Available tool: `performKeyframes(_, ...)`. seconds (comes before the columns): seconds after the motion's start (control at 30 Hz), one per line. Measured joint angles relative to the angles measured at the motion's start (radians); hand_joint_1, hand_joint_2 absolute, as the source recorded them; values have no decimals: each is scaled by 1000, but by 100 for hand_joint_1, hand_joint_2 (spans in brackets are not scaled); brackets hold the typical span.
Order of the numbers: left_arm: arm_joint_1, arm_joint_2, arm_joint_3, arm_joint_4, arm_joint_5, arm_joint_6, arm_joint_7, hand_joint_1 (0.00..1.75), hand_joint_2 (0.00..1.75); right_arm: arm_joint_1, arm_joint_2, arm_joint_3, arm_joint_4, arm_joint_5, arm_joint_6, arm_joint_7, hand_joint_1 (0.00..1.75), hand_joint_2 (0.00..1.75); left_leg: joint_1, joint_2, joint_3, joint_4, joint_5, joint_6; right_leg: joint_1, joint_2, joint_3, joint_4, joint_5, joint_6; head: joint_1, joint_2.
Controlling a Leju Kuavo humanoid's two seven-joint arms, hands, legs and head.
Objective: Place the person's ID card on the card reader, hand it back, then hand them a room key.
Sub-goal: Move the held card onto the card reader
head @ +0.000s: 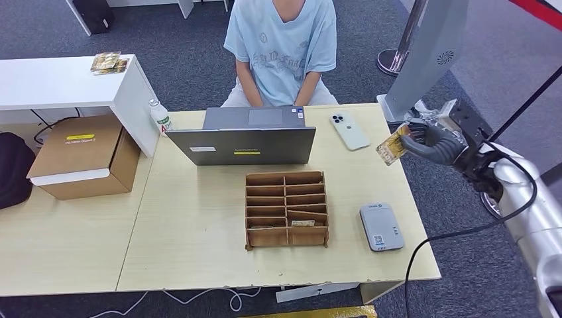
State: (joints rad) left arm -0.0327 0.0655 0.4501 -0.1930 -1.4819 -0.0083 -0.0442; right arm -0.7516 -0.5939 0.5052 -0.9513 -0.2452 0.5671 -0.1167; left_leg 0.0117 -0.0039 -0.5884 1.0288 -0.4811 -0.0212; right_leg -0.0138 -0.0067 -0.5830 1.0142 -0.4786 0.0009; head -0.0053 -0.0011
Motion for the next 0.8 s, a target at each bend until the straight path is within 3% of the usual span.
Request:
performKeyframes(0.37, -5, 0, 0, 0, 0, -17, 0, 0, 0, 12, 58, 86, 162, 60, -48, -39, 175, 175, 0, 0, 0, 0, 0, 0, 0, 0, 0, 0, 0, 0, 0, 0)
performKeyframes(0.8, -6, 0, 0, 0, 0, -19, 0, 0, 0, 28, 91, 97, 251, 67, -70, -75, 175, 175, 0, 0, 0, 0, 0, 0, 0, 0, 0, 0, 0, 0, 0, 0)
